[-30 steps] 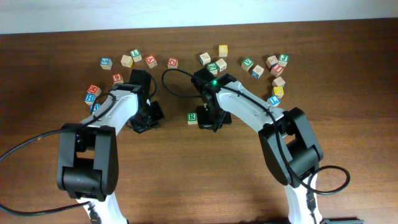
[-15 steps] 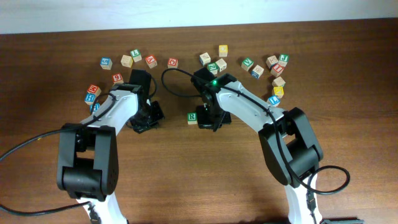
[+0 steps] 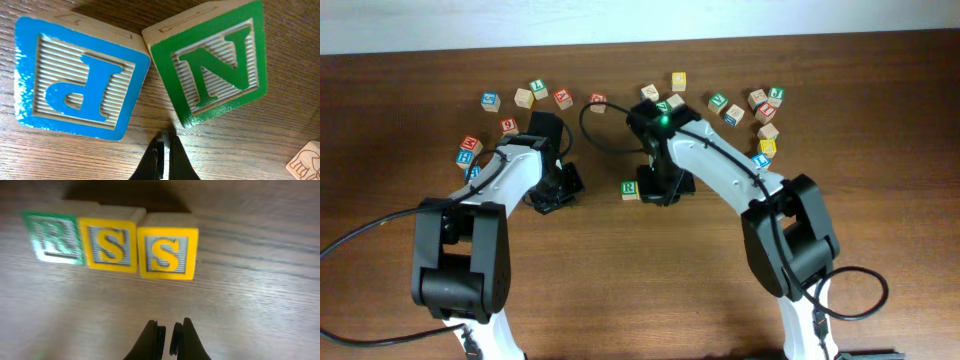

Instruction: Spell out RSS

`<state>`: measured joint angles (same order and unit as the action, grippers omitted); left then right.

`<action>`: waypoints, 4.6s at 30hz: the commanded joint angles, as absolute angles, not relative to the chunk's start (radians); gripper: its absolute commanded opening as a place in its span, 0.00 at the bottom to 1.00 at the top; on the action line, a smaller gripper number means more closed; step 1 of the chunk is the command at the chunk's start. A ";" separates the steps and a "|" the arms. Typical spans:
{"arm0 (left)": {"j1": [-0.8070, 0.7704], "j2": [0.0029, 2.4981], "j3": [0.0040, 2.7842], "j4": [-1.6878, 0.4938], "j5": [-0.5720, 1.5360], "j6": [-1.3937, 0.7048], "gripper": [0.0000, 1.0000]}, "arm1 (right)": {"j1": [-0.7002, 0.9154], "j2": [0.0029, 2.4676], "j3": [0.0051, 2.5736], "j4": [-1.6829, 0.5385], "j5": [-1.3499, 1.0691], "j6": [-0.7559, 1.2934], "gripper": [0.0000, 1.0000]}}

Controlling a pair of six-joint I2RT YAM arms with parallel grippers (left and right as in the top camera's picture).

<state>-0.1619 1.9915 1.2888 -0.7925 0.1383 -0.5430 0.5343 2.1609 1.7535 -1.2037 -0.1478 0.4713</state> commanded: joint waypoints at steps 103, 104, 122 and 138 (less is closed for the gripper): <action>-0.146 1.629 1.292 -0.952 0.069 -0.405 0.46 | 0.277 1.880 1.761 -1.291 -0.037 0.472 0.23; -0.146 1.629 1.292 -0.950 0.068 -0.415 0.48 | 0.278 1.884 1.761 -1.278 -0.044 0.471 0.22; -0.146 1.629 1.292 -0.944 -0.034 -0.456 0.99 | 0.334 1.909 1.762 -1.108 -0.119 0.400 0.90; -0.146 1.629 1.292 -0.960 -0.031 -0.455 0.99 | 0.388 1.359 1.725 -1.522 0.092 0.439 0.98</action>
<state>-0.1509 1.6363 1.2930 -0.9585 -0.0196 -0.4431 0.3443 1.4342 1.7569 -1.5146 0.0616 0.4271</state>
